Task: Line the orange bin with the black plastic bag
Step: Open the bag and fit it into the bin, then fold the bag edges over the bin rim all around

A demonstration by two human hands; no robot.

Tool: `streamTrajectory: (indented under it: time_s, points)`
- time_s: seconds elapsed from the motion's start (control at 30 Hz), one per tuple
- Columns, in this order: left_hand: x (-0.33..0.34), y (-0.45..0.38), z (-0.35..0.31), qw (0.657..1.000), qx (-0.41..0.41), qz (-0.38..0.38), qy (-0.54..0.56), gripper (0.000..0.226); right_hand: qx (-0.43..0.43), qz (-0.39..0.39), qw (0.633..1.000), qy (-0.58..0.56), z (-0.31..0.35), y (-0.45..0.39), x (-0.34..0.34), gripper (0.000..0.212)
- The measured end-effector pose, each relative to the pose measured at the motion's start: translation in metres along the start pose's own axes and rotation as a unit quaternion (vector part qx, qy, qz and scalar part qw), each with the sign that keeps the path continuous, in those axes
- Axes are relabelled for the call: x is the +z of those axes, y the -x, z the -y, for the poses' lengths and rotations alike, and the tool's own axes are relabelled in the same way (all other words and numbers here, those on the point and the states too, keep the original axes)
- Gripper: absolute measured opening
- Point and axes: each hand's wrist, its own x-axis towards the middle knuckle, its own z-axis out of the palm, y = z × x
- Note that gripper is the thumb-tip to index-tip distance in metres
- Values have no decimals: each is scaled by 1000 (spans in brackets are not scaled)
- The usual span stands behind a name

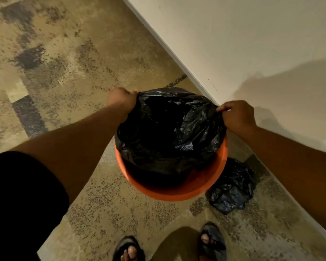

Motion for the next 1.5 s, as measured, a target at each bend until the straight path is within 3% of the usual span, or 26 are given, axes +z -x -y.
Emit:
streamTrajectory:
  time_s: [0.1, 0.23, 0.33, 0.37, 0.47, 0.57, 0.67, 0.73, 0.83, 0.9, 0.97, 1.07, 1.17, 1.3, 1.5]
  points:
    - [-13, 15, 8, 999, -21, 15, 32, 42, 27, 59, 998, 23, -15, 9, -4, 29]
    - [-24, 64, 45, 989, 104, -91, -50, 59, 116, 51, 984, -128, -27, 28, -10, 27]
    - [-25, 107, 66, 994, 55, -94, 9, 69, 168, 61, 943, -279, -28, 47, -12, 14]
    - [-26, 120, 71, 996, 20, -83, 39, 68, 178, 53, 936, -300, -28, 54, -12, 20]
    - [-29, 155, 78, 994, -44, -50, 88, 55, 168, 8, 957, -235, -29, 75, -15, 46]
    - [-29, 178, 82, 998, -34, -24, 39, 37, 149, 17, 975, -166, -25, 90, -13, 34]
    - [-30, 189, 85, 994, -42, -26, 98, 21, 203, 16, 947, -249, -22, 94, -14, 28]
    - [-31, 195, 84, 963, -99, -26, 249, 20, 252, 15, 905, -344, -22, 95, -17, 29]
    - [-35, 201, 83, 883, -163, 21, 439, 23, 295, 26, 849, -437, -28, 95, -20, 20]
    - [-37, 203, 87, 858, -174, 50, 480, 28, 311, 38, 831, -459, -33, 97, -20, 14]
    - [-37, 205, 94, 851, -186, 70, 486, 25, 291, 51, 843, -449, -38, 101, -19, 21]
    - [-32, 213, 104, 851, -199, 108, 473, 19, 257, 77, 874, -404, -46, 108, -9, 25]
    - [-24, 224, 110, 870, -156, 131, 448, 17, 306, 86, 841, -437, -49, 116, 3, 20]
    - [-16, 238, 122, 896, -110, 125, 411, 30, 294, 95, 818, -485, -60, 131, 14, 31]
    - [-3, 246, 135, 921, -108, 61, 371, 18, 302, 95, 813, -489, -69, 147, 34, 39]
